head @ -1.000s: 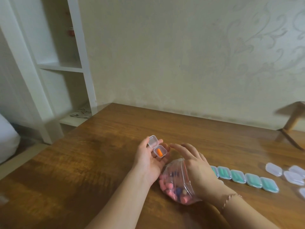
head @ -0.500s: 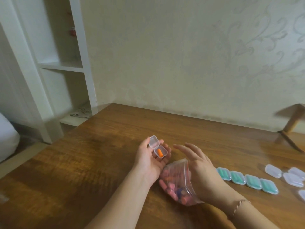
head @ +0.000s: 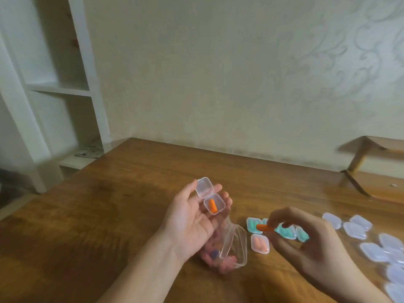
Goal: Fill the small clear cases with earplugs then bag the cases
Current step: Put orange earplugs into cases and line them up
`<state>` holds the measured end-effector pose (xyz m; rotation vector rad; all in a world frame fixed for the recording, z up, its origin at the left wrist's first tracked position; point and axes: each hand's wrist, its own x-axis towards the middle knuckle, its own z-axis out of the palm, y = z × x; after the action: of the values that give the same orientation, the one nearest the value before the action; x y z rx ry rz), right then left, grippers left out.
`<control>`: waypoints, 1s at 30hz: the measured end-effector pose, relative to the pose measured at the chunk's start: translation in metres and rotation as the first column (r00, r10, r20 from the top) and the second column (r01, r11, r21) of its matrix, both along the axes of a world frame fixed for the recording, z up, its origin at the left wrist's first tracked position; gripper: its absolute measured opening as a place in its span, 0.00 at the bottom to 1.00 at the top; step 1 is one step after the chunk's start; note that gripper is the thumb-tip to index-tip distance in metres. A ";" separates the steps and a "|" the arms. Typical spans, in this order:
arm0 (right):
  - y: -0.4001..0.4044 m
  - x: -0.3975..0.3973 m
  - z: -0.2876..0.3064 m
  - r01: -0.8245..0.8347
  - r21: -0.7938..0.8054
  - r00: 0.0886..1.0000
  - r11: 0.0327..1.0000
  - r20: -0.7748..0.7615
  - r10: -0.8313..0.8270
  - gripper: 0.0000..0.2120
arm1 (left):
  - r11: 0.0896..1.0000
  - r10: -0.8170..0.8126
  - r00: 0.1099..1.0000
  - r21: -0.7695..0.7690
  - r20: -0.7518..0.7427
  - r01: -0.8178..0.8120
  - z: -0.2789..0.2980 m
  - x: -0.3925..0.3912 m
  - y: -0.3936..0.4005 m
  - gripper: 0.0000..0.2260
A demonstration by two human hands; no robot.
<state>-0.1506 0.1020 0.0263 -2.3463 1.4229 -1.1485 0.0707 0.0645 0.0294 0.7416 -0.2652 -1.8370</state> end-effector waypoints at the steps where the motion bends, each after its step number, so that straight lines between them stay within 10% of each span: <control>1: 0.002 -0.006 0.003 -0.005 -0.041 1.000 0.999 0.018 0.006 0.10 | 0.999 -0.035 0.999 0.000 -0.029 0.035 0.004 -0.008 0.003 0.23; 8: 0.009 -0.041 0.010 0.048 -0.107 0.952 0.993 0.305 -0.013 0.07 | 0.972 -0.226 0.958 0.030 -0.176 0.235 0.016 -0.071 0.012 0.24; 30: 0.003 -0.049 -0.037 0.048 -0.143 0.994 0.989 0.105 -0.033 0.04 | 0.918 -0.391 0.920 -0.063 0.033 0.392 -0.021 -0.099 0.017 0.27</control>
<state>-0.1995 0.1055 -0.0109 -2.3230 1.4017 -1.4071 -0.0279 0.0814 0.0087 0.6939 -0.5188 -2.1864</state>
